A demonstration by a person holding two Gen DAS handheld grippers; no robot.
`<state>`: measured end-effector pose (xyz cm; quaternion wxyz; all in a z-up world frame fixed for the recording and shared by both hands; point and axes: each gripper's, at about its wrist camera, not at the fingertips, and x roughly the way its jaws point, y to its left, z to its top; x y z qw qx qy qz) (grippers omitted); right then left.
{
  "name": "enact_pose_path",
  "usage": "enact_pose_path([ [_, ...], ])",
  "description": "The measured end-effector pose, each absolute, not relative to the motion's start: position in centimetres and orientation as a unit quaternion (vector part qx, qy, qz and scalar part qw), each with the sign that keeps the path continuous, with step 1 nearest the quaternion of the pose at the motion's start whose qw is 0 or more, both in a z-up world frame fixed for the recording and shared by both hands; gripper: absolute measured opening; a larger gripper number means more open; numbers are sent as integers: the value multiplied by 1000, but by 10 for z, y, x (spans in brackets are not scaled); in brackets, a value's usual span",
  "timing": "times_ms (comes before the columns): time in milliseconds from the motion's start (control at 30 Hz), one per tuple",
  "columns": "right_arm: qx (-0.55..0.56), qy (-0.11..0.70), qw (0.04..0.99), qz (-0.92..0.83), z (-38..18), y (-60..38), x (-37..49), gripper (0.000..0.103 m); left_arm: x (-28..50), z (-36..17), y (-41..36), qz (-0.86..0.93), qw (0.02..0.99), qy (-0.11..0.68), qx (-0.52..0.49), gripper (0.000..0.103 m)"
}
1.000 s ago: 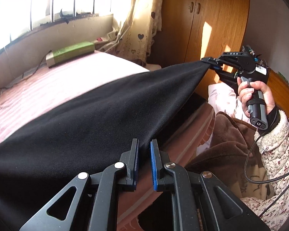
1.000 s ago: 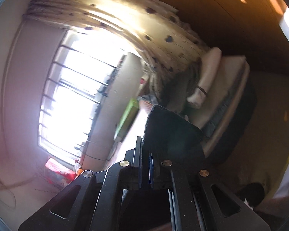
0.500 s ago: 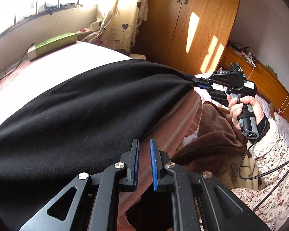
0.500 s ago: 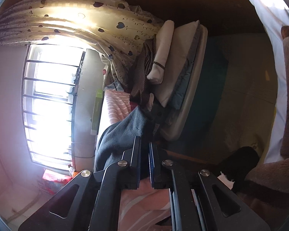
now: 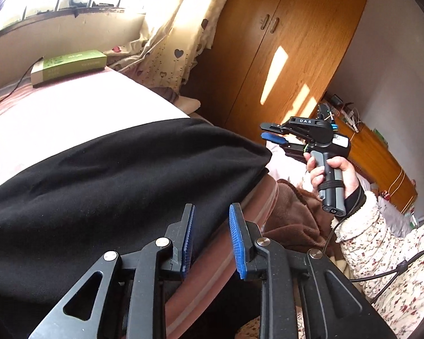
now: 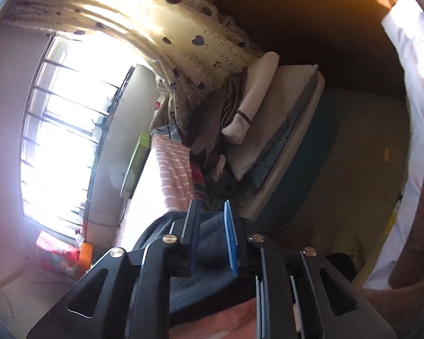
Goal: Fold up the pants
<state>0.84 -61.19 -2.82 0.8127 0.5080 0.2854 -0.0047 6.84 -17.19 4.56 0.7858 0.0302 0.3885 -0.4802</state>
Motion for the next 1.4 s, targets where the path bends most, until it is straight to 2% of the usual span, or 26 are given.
enact_pose_path([
  [33,499,298,813,14,-28,-613,20,43,72,46,-175,-477,787,391,32,54],
  [67,491,310,814,27,-29,-613,30,50,75,45,-177,-477,786,393,32,54],
  [100,482,321,814,37,-31,-614,40,52,78,45,-180,-480,782,396,27,55],
  [333,503,394,763,99,-80,-616,79,52,94,37,-205,-494,761,421,18,55],
  [600,600,384,672,202,-123,-614,90,52,112,28,-226,-486,756,439,18,55],
  [733,604,389,656,231,-125,-606,96,52,117,23,-235,-486,752,446,19,55],
  [900,620,345,661,243,-117,-613,92,52,119,20,-241,-485,750,449,24,55],
  [933,621,338,663,248,-115,-613,91,45,119,19,-241,-484,751,449,26,55],
  [967,619,335,666,247,-113,-614,89,33,119,19,-240,-484,751,449,28,55],
  [1033,619,331,671,238,-111,-615,88,25,119,18,-240,-484,750,449,29,55],
  [1133,607,323,688,230,-102,-615,85,17,121,17,-242,-482,751,450,28,55],
  [1167,600,314,702,222,-97,-617,83,10,121,17,-242,-482,751,450,29,55],
  [1267,569,261,749,217,-69,-623,74,4,120,19,-243,-482,752,448,31,55],
  [1400,544,212,780,224,-43,-632,69,2,120,18,-244,-481,753,448,31,55],
])
